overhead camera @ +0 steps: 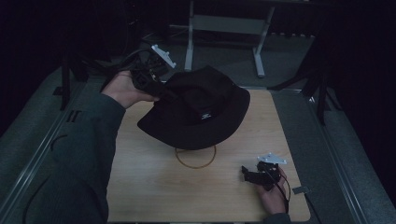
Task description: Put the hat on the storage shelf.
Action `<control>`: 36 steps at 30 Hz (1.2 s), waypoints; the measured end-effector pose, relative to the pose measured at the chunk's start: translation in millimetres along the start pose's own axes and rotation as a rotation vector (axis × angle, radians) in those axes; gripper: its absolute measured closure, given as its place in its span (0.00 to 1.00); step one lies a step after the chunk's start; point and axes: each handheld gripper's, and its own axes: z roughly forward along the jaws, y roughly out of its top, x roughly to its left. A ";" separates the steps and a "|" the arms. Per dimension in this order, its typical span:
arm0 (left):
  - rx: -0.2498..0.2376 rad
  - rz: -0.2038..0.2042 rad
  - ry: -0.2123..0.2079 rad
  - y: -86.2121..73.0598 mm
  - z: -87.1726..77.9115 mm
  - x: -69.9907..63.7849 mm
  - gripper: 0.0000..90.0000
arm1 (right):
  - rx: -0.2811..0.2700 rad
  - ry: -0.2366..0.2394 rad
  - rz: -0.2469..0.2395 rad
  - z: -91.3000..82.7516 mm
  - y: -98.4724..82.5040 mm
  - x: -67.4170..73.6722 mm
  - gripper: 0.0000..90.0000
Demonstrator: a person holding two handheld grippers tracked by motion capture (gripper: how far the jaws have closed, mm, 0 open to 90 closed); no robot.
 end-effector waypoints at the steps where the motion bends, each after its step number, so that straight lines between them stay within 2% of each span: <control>1: 0.008 -0.001 0.001 1.3 2.8 0.0 0.97 | 0.000 0.001 -0.001 0.0 0.0 0.0 0.15; 9: 0.029 -0.018 -0.008 7.6 19.0 -0.4 0.94 | 0.000 0.000 0.000 -0.1 -0.1 0.2 0.15; 14: 0.029 -0.012 -0.021 9.2 24.4 -3.3 0.90 | -0.001 0.000 -0.002 -0.1 -0.2 0.1 0.15; 19: 0.000 -0.033 -0.042 7.7 26.4 -1.3 0.80 | -0.001 0.001 -0.002 -0.1 -0.2 0.1 0.15; 23: -0.015 -0.043 -0.035 5.2 24.6 0.6 0.77 | 0.000 0.001 -0.004 -0.1 -0.2 0.1 0.15; 28: -0.042 -0.057 -0.048 1.5 20.1 3.3 0.75 | 0.000 0.001 -0.003 -0.1 -0.2 0.1 0.15; 31: -0.065 -0.074 -0.057 -0.7 16.7 5.2 0.71 | -0.001 0.001 -0.003 -0.1 -0.2 0.2 0.15; 33: -0.079 -0.099 -0.057 -2.2 14.0 6.9 0.66 | -0.001 0.001 -0.003 -0.2 -0.2 0.2 0.15; 35: -0.102 -0.106 -0.025 -3.9 11.3 6.3 0.62 | -0.001 0.001 -0.003 -0.1 -0.2 0.2 0.15; 36: -0.102 -0.106 -0.025 -3.9 11.3 6.3 0.60 | -0.001 0.001 -0.003 -0.1 -0.2 0.2 0.15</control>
